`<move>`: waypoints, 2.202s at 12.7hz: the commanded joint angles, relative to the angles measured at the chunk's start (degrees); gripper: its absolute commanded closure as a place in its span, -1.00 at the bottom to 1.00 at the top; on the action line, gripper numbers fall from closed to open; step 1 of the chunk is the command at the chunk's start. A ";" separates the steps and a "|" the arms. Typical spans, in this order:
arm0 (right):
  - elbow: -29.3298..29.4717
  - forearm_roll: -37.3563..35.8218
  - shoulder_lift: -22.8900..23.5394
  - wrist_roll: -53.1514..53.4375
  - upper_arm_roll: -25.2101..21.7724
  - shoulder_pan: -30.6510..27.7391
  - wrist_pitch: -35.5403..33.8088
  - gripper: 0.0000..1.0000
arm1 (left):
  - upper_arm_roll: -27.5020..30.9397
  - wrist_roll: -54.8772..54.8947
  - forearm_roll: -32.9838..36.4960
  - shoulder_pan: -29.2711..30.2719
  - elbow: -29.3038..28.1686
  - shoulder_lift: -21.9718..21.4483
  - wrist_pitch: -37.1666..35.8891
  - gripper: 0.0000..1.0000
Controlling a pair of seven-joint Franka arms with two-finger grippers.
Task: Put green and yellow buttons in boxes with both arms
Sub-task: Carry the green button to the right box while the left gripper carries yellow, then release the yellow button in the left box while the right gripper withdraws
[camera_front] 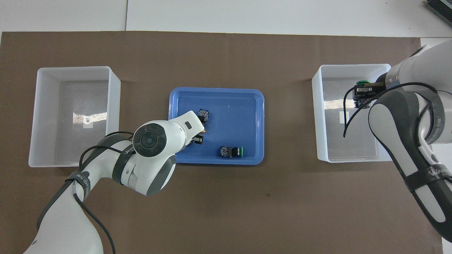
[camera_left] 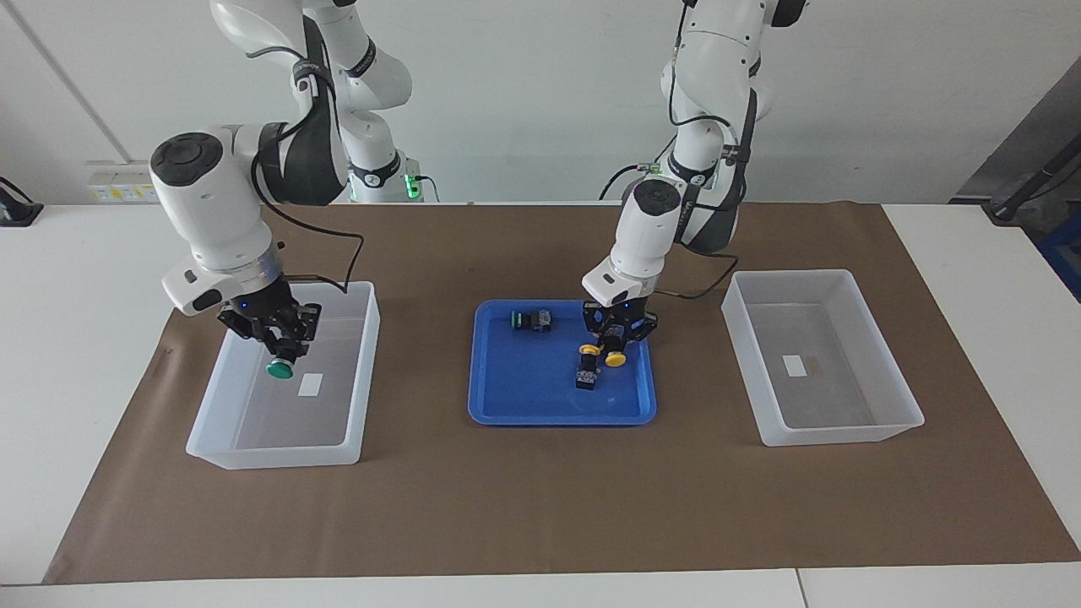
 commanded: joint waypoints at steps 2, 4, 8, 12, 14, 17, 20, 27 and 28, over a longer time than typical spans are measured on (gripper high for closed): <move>-8.74 1.24 0.62 -1.40 0.93 -2.04 10.47 1.00 | 1.34 -0.88 0.32 1.41 1.24 -6.86 -6.29 1.00; -11.74 4.56 1.23 -1.49 0.93 -3.10 14.88 1.00 | 1.35 -0.62 0.40 4.75 4.14 -8.54 -9.63 1.00; -12.02 4.93 1.23 -0.88 0.85 -3.36 15.51 -0.74 | 1.43 -0.09 0.75 10.37 8.89 -8.98 -13.86 1.00; -8.95 4.84 -0.78 4.73 1.63 -1.79 12.80 -1.00 | 1.35 2.88 0.93 18.10 8.72 -9.25 -13.25 1.00; -7.19 4.84 -2.79 6.33 1.55 -0.47 9.46 -1.00 | 1.26 10.16 0.85 22.85 8.55 -9.25 -12.99 1.00; -4.30 3.88 -6.93 9.57 1.55 1.02 3.42 -1.00 | 1.17 19.56 0.76 29.26 8.28 -8.99 -12.02 1.00; 4.83 3.44 -8.25 9.94 1.46 0.86 -10.90 -1.00 | 1.17 30.82 0.41 34.72 7.41 -7.85 -9.74 1.00; 9.69 1.42 -15.19 5.46 0.85 0.33 -26.57 -1.00 | 1.26 39.82 0.41 38.51 6.53 -0.73 -4.29 1.00; 9.69 1.33 -16.16 5.10 0.67 0.24 -28.24 -1.00 | 1.26 39.82 0.41 38.60 5.65 -0.20 -2.89 1.00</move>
